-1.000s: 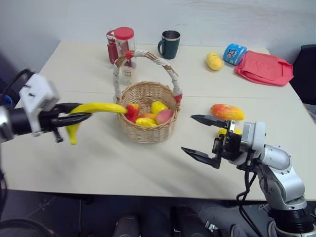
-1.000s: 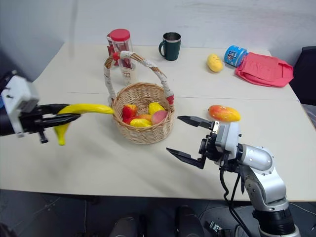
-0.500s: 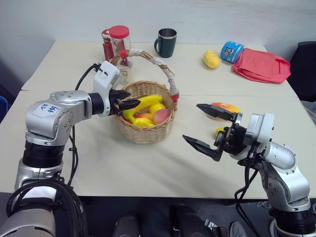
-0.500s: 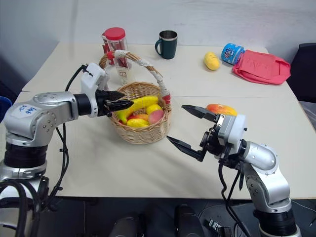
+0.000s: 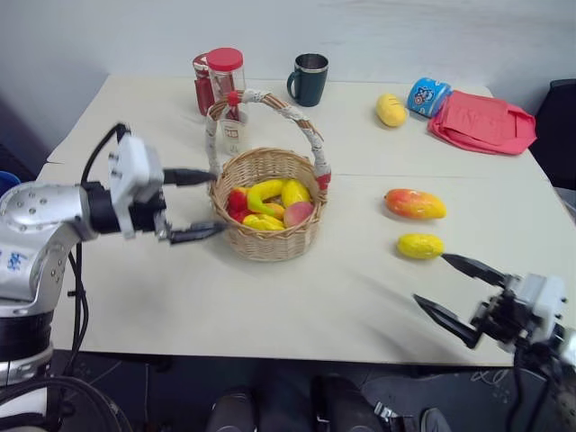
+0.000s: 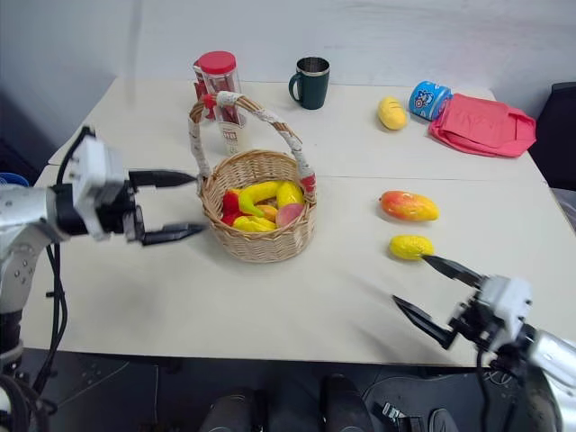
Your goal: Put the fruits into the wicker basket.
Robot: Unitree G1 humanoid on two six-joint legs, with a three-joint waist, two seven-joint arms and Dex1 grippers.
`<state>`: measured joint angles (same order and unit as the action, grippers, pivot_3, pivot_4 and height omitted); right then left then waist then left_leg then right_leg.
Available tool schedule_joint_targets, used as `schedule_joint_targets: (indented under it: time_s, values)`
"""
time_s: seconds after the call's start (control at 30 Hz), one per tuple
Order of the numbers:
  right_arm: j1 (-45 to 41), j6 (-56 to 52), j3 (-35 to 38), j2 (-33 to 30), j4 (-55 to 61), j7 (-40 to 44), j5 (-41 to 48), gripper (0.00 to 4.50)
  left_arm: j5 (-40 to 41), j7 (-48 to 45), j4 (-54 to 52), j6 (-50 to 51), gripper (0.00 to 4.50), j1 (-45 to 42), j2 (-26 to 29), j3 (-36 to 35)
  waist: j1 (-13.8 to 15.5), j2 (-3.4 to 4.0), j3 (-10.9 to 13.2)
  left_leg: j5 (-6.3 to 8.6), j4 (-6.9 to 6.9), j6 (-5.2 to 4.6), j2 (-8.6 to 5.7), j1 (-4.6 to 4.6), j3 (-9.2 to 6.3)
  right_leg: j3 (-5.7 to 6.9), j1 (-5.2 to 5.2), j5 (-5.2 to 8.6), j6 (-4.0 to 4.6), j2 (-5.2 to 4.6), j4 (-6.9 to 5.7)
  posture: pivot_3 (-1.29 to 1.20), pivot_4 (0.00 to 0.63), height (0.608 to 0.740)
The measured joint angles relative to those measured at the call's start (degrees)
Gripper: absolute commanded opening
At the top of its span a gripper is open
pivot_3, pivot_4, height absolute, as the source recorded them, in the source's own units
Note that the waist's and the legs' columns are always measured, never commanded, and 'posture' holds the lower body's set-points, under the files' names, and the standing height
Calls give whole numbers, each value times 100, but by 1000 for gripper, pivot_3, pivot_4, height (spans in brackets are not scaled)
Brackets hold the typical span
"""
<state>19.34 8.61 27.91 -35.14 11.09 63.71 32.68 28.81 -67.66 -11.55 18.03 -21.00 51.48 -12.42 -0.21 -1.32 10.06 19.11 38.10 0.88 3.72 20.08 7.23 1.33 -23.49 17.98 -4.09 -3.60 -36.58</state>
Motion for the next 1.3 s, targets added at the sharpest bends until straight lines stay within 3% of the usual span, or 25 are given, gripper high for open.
schedule_joint_targets:
  time_s: [0.17, 0.3, 0.43, 0.6, 0.77, 0.9, 1.0, 1.3]
  values:
    - [406, 1246, 694, -16, -2138, 294, -444, 4500, 16, -546, 492, -578, 4384, 1219, 18, -361, -23, 2, 2, 11, -6, -20, 18, 1, -1, -11, -2, -5, -3, -4, 4, 0, 150, 740]
    - [3, 1669, 889, -287, -3189, 583, -364, 4500, 539, -490, -343, 64, 4384, 2226, -12, -579, -150, 20, 12, 14, -6, -30, 15, -1, 10, -18, 0, -12, -15, -71, 0, 0, 150, 740]
    - [-744, 1479, 722, -761, -3464, 1157, -179, 4500, 677, -146, -816, 176, 4384, 2389, -193, -702, -198, 29, 17, 12, -5, -31, 11, -22, 15, -20, 12, -16, -22, -70, -6, 0, 150, 740]
    - [-2523, 772, -194, -1172, -3713, 1418, -319, 4500, 664, 243, -801, 171, 4384, 1897, -332, -644, -215, 40, 24, 7, -8, -18, 11, -39, 19, -25, 18, -15, -20, -62, -17, 0, 150, 740]
    - [-5473, -912, -1957, -1624, -4509, 1562, -1391, 4500, 615, 457, -927, 206, 4384, 1473, -341, -273, -265, 69, 40, -9, -3, 6, 11, -20, 49, -49, -21, -14, -20, -61, -31, 0, 150, 740]
    - [-6624, -1097, -2650, -1467, -5209, 1658, -2056, 4500, 644, 714, -1001, 345, 4384, 1388, -410, -249, -206, 66, 40, -4, 5, 19, 21, 25, 36, -29, -50, -6, -7, -34, -15, 0, 150, 740]
    - [-7038, -1117, -3061, -1104, -5620, 1732, -2367, 4500, 658, 705, -1026, 440, 4384, 1374, -399, -159, -202, 66, 40, -3, 5, 16, 20, 42, 55, -45, -78, -6, -7, -26, -22, 0, 150, 740]
    - [-7094, -1320, -3879, -1134, -5888, 2303, -3159, 4500, 673, 944, -1254, 565, 4384, 1236, -398, -54, -176, 67, 40, 6, 98, -11, 20, 94, 85, -51, -117, -33, -52, -5, -54, 0, 150, 740]
